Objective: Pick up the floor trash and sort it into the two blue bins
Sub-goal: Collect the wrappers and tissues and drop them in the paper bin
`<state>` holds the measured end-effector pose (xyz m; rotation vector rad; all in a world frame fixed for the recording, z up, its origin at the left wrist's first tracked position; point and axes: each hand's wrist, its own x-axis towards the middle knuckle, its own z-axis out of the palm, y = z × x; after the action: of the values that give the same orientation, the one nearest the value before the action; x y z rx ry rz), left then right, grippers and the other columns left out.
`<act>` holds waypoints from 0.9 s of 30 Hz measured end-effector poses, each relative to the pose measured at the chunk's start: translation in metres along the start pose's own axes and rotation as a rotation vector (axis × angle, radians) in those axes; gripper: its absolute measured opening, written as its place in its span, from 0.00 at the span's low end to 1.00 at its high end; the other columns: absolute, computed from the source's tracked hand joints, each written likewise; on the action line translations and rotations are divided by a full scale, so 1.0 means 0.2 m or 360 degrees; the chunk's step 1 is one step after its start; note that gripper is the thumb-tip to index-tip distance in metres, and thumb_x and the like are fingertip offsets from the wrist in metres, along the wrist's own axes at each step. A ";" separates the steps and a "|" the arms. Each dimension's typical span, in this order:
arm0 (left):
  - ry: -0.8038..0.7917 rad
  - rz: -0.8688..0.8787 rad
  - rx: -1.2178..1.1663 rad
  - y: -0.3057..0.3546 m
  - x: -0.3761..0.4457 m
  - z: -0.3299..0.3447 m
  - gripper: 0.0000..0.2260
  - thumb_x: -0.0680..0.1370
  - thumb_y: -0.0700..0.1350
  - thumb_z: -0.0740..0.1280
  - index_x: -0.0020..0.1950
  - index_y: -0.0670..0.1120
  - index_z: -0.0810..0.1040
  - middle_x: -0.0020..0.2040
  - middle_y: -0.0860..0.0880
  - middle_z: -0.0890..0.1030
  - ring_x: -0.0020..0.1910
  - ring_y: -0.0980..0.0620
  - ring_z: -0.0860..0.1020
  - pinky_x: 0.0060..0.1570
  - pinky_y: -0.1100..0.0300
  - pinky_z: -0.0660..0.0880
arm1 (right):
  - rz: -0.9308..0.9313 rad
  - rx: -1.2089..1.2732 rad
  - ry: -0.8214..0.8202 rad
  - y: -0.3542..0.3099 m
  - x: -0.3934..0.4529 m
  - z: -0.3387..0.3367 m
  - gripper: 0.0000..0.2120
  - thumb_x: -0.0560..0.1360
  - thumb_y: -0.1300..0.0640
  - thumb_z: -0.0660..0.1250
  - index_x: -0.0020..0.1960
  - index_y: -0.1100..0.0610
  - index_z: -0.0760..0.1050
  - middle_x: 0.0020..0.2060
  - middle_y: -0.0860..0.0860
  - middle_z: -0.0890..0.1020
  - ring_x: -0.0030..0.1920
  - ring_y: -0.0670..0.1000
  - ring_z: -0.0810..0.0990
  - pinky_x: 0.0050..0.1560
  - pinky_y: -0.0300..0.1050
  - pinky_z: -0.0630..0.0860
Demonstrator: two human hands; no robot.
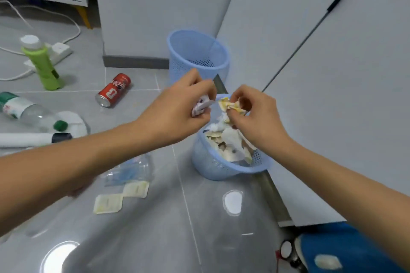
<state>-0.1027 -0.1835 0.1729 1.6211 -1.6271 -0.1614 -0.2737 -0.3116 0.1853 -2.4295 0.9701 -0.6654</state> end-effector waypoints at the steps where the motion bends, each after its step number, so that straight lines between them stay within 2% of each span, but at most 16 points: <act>1: -0.0041 0.0013 0.0009 0.02 0.09 0.07 0.10 0.74 0.44 0.68 0.53 0.53 0.74 0.49 0.52 0.70 0.42 0.49 0.74 0.42 0.47 0.76 | 0.0113 -0.0030 -0.0008 0.08 0.01 -0.04 0.06 0.69 0.57 0.71 0.43 0.50 0.75 0.33 0.50 0.79 0.36 0.55 0.81 0.38 0.58 0.82; 3: -0.0178 0.0014 0.0076 0.04 0.23 0.21 0.12 0.74 0.49 0.69 0.57 0.54 0.73 0.50 0.52 0.70 0.43 0.48 0.76 0.42 0.47 0.77 | 0.0315 -0.0120 -0.0056 0.21 0.03 -0.09 0.07 0.68 0.57 0.73 0.42 0.50 0.76 0.32 0.50 0.81 0.34 0.54 0.83 0.39 0.58 0.83; 4: -0.0268 -0.0002 0.0133 0.04 0.27 0.27 0.16 0.74 0.55 0.70 0.60 0.55 0.72 0.52 0.51 0.71 0.47 0.48 0.77 0.43 0.49 0.77 | 0.0399 -0.0157 -0.0105 0.27 0.03 -0.10 0.08 0.67 0.56 0.75 0.43 0.49 0.77 0.33 0.49 0.81 0.34 0.54 0.84 0.40 0.57 0.83; 6: -0.0423 0.0004 0.0358 0.02 0.32 0.34 0.30 0.71 0.69 0.68 0.69 0.57 0.68 0.58 0.51 0.73 0.55 0.48 0.77 0.45 0.52 0.74 | 0.0492 -0.0284 -0.0250 0.34 0.02 -0.11 0.15 0.65 0.53 0.78 0.49 0.47 0.79 0.40 0.49 0.82 0.38 0.53 0.84 0.45 0.57 0.84; 8: -0.0436 0.0075 0.0552 0.00 0.32 0.35 0.37 0.70 0.75 0.63 0.73 0.57 0.66 0.62 0.50 0.74 0.57 0.48 0.77 0.46 0.52 0.72 | 0.0472 -0.0523 -0.0283 0.34 -0.01 -0.11 0.18 0.67 0.53 0.77 0.55 0.47 0.79 0.46 0.50 0.82 0.42 0.53 0.83 0.50 0.56 0.82; 10: -0.0316 0.0140 0.0571 -0.01 0.26 0.31 0.33 0.73 0.74 0.59 0.71 0.56 0.68 0.59 0.51 0.75 0.56 0.48 0.77 0.44 0.53 0.71 | 0.0321 -0.0644 -0.0118 0.29 -0.05 -0.09 0.15 0.70 0.56 0.72 0.55 0.49 0.79 0.47 0.50 0.81 0.42 0.52 0.81 0.51 0.53 0.80; 12: -0.0166 0.0194 0.0519 -0.04 0.13 0.22 0.25 0.77 0.68 0.59 0.66 0.54 0.73 0.54 0.52 0.76 0.52 0.49 0.76 0.41 0.53 0.71 | 0.0058 -0.0551 0.0034 0.14 -0.11 -0.03 0.09 0.72 0.58 0.70 0.52 0.50 0.79 0.44 0.49 0.80 0.41 0.51 0.80 0.49 0.54 0.79; 14: -0.0074 0.0163 0.0440 -0.12 -0.06 0.11 0.17 0.79 0.61 0.60 0.59 0.52 0.74 0.49 0.54 0.76 0.47 0.50 0.75 0.39 0.54 0.71 | -0.0199 -0.0389 0.0053 -0.04 -0.21 0.09 0.06 0.73 0.60 0.68 0.49 0.52 0.78 0.41 0.49 0.79 0.39 0.51 0.78 0.45 0.53 0.77; 16: -0.0095 0.0045 0.0410 -0.25 -0.29 0.03 0.12 0.79 0.58 0.61 0.55 0.52 0.74 0.45 0.55 0.77 0.40 0.53 0.73 0.37 0.55 0.70 | -0.0421 -0.0214 -0.0036 -0.21 -0.33 0.26 0.04 0.74 0.62 0.67 0.47 0.55 0.77 0.39 0.49 0.77 0.38 0.52 0.76 0.42 0.51 0.74; 19: -0.0279 -0.0136 0.0442 -0.46 -0.67 -0.03 0.08 0.79 0.56 0.61 0.50 0.53 0.74 0.42 0.55 0.78 0.38 0.53 0.75 0.36 0.55 0.71 | -0.0533 -0.0067 -0.0348 -0.30 -0.55 0.60 0.05 0.74 0.61 0.66 0.48 0.54 0.76 0.40 0.48 0.74 0.40 0.51 0.75 0.42 0.50 0.74; 22: -0.0531 -0.0226 0.0574 -0.60 -1.01 0.02 0.09 0.78 0.55 0.59 0.48 0.52 0.75 0.43 0.54 0.78 0.42 0.49 0.79 0.34 0.56 0.69 | -0.0391 -0.0076 -0.0742 -0.23 -0.72 0.95 0.12 0.72 0.59 0.67 0.55 0.51 0.77 0.49 0.47 0.76 0.50 0.51 0.76 0.51 0.51 0.77; 24: -0.0754 -0.0324 0.0642 -0.66 -1.19 0.07 0.13 0.77 0.56 0.57 0.53 0.52 0.76 0.48 0.52 0.77 0.49 0.48 0.78 0.37 0.54 0.75 | -0.0304 -0.0185 -0.0963 -0.17 -0.79 1.13 0.18 0.73 0.57 0.67 0.63 0.51 0.76 0.58 0.48 0.76 0.59 0.53 0.73 0.59 0.52 0.76; 27: -0.0992 -0.0331 0.0698 -0.71 -1.36 0.16 0.19 0.74 0.54 0.56 0.62 0.52 0.73 0.58 0.49 0.73 0.56 0.45 0.74 0.44 0.50 0.77 | -0.0218 -0.0300 -0.1054 -0.12 -0.82 1.30 0.22 0.74 0.57 0.66 0.68 0.51 0.73 0.65 0.49 0.72 0.66 0.55 0.68 0.62 0.55 0.76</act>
<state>-0.0540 0.0189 -0.0543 2.2308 -2.0513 -0.4845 -0.2163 -0.1219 -0.0503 -2.6136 0.6117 0.2114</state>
